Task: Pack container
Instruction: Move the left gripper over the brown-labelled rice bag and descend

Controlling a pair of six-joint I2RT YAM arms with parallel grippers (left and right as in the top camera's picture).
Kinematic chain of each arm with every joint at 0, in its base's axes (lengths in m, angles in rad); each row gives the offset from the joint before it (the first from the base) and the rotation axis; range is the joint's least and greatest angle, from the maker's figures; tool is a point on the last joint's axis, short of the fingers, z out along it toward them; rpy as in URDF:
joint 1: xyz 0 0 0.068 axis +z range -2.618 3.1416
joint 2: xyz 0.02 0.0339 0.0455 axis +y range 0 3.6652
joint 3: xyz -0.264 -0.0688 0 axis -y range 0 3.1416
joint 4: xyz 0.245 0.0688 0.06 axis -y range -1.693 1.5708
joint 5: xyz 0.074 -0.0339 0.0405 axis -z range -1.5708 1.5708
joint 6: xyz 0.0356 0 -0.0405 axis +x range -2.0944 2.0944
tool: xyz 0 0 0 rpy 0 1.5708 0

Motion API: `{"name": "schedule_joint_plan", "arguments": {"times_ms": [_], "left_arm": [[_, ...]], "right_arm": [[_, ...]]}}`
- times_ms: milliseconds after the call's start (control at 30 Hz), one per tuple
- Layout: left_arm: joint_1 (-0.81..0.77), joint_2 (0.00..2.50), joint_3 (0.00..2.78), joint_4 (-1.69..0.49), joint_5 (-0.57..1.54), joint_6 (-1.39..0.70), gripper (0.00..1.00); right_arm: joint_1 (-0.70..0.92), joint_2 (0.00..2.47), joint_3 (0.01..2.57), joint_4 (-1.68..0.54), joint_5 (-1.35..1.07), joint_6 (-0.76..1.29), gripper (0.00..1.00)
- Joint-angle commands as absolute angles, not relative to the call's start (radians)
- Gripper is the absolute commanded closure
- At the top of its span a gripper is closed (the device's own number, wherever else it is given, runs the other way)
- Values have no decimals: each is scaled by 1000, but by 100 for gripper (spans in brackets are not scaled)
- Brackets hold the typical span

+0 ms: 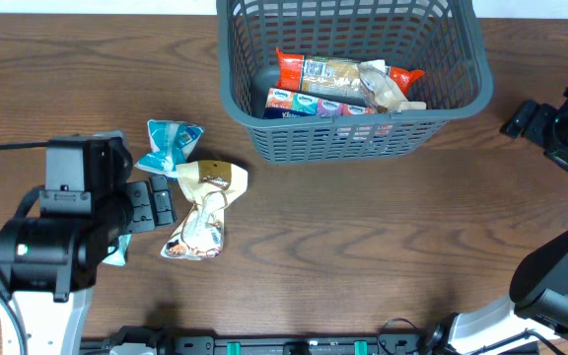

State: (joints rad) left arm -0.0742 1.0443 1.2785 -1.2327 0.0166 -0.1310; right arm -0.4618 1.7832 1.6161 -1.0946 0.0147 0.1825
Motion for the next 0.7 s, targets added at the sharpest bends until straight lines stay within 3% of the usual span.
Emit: {"name": "schedule_joint_plan", "arguments": {"times_ms": [0,400,667], "left_arm": [[-77,1054,1296,-1248,72,-125,1],[-82,1285,1296,-1224,124,-117,1],[-102,1364,1261,-1034,73,-116,1]], "right_arm": [[-468,1788,1610,-1077,10,173,1],[-468,1788,1610,-1038,10,146,1],[-468,1788,1610,-1022,10,140,1]]}}
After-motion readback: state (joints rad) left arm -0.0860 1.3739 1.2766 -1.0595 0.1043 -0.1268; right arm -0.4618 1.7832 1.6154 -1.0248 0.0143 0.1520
